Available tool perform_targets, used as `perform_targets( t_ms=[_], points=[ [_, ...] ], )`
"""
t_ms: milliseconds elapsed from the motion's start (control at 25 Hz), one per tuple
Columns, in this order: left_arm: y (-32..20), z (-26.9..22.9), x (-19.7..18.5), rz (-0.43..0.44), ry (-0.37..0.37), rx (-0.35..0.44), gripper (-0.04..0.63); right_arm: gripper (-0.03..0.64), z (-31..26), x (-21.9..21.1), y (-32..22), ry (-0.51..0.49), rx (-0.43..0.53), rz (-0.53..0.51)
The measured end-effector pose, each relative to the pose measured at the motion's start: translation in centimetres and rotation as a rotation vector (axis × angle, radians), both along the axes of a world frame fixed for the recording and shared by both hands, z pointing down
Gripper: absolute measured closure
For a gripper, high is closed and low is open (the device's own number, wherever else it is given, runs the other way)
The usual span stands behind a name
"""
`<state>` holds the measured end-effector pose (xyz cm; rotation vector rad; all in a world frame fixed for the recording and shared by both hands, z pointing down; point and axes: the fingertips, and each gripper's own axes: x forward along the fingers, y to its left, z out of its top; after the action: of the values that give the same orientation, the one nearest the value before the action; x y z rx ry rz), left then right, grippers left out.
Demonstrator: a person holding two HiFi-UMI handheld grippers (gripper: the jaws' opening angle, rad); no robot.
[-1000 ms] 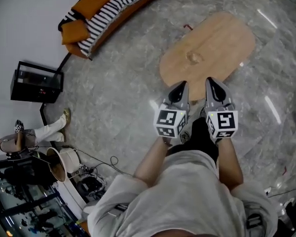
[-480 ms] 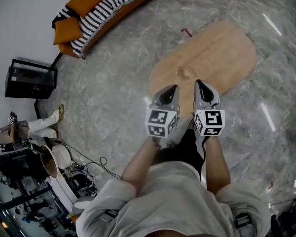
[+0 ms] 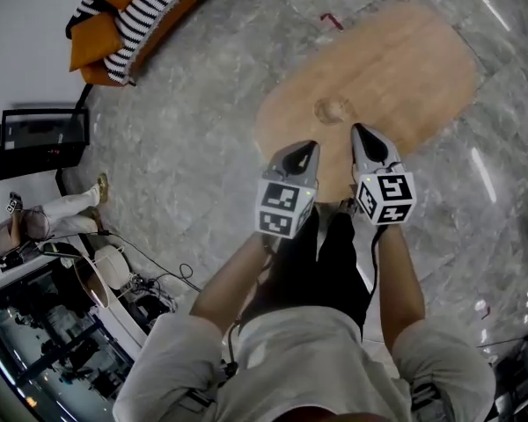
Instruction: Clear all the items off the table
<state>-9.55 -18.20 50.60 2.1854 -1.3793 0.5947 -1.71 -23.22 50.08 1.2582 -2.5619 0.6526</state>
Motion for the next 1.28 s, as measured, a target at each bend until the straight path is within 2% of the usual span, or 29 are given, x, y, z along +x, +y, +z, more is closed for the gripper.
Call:
perform_targets(
  t_ms=[120, 320, 520, 640, 720, 840, 960, 1200, 1280],
  points=[
    [-0.6, 3.8, -1.7, 0.016, 0.009, -0.052, 0.574, 0.611, 3.3, -0.6, -0.7, 0.017, -0.036, 0.008],
    [-2.2, 8.6, -4.8, -0.074, 0.060, -0.071, 0.575, 0.611, 7.7, -1.4, -1.3, 0.067, -0.039, -0.010],
    [-2.5, 13.9, -5.3, -0.117, 0.066, -0.120, 0.574, 0.611, 12.2, -0.9, -0.9, 0.096, -0.076, 0.012],
    [-3.0, 16.4, -4.9, -0.078, 0.073, -0.160, 0.575, 0.611, 14.0, -0.8, -1.0, 0.099, -0.095, 0.045],
    [-3.3, 18.2, -4.8, -0.057, 0.082, -0.214, 0.575, 0.611, 15.0, -0.7, -1.1, 0.100, -0.111, 0.065],
    [-3.9, 20.6, -5.3, -0.064, 0.084, -0.287, 0.574, 0.611, 16.4, -0.6, -1.1, 0.094, -0.145, 0.104],
    [-4.6, 21.9, -5.5, -0.054, 0.073, -0.323, 0.574, 0.611, 17.4, -0.3, -1.1, 0.088, -0.174, 0.139],
    [-7.0, 23.9, -4.8, 0.026, 0.030, -0.370, 0.574, 0.611, 19.1, 1.0, -1.9, 0.085, -0.212, 0.217],
    [-7.8, 24.7, -4.7, 0.043, 0.034, -0.412, 0.575, 0.611, 19.6, 1.5, -2.1, 0.083, -0.228, 0.251]
  ],
)
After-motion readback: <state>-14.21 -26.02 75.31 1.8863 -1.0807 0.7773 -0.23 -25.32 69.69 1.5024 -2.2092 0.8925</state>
